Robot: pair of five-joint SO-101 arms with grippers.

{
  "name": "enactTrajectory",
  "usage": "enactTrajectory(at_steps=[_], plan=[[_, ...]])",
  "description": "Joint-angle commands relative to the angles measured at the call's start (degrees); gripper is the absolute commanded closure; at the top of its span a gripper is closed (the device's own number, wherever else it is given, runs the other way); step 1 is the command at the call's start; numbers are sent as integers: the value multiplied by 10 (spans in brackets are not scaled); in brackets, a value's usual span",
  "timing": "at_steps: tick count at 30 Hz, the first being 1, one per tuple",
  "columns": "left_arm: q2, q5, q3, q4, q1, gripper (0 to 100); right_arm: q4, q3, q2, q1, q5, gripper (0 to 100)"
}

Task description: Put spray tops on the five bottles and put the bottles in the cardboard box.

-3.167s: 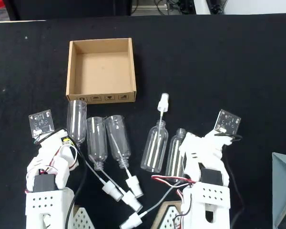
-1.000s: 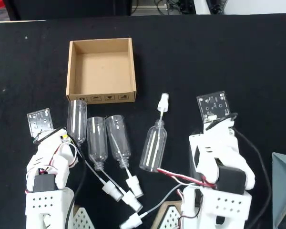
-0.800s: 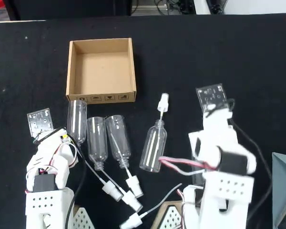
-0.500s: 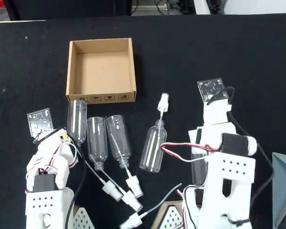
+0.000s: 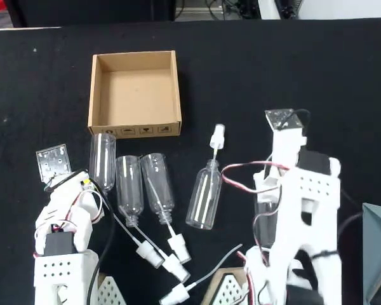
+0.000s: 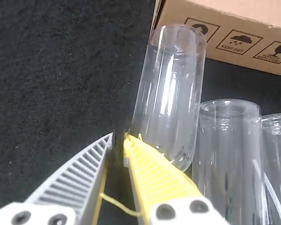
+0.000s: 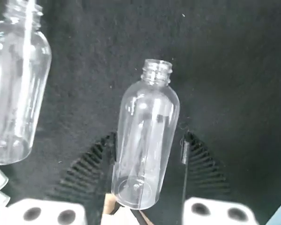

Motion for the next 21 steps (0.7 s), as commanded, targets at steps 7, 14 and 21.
enactTrajectory(at_steps=[7,14,21], plan=[[-10,-4,15,-14,5,971,-62,-50,124,22,-1,815],[-10,-4,15,-14,5,971,-61,-95,194,61,0,815],[-10,-4,15,-14,5,971,-62,-98,233,58,0,815]])
